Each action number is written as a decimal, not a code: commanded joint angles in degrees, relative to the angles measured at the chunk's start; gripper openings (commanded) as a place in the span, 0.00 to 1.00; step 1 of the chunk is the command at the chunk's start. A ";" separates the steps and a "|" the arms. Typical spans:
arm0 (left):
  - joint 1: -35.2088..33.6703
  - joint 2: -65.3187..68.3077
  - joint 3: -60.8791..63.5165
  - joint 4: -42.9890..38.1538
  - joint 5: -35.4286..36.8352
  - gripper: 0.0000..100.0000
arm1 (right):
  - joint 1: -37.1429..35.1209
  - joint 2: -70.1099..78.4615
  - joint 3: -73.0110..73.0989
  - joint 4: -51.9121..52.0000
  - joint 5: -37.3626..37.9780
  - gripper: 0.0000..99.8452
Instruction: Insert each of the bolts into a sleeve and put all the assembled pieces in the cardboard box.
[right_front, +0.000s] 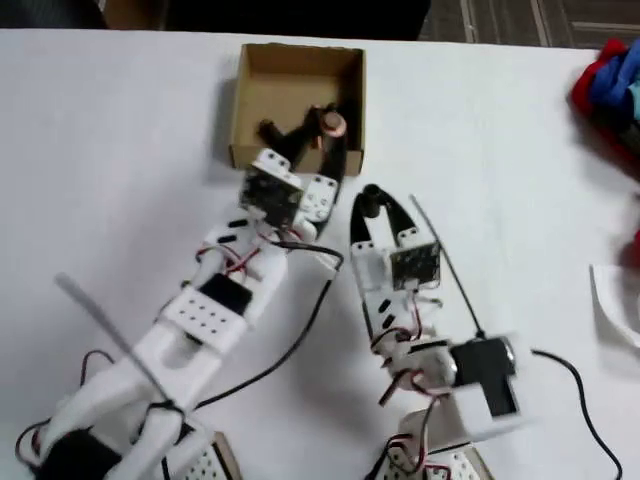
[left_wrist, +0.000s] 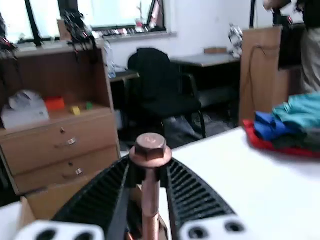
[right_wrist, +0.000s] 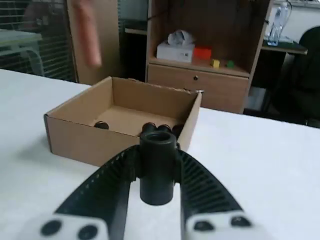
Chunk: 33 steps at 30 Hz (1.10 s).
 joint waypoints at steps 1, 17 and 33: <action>2.46 4.31 -6.29 -1.76 1.49 0.03 | -1.27 5.85 -0.97 -10.33 0.97 0.02; 2.20 8.88 -12.18 4.84 20.92 0.03 | -0.84 12.18 -3.69 -15.43 0.70 0.02; 3.16 9.32 -11.74 8.26 21.27 0.03 | 0.57 12.18 -3.96 -15.43 0.62 0.02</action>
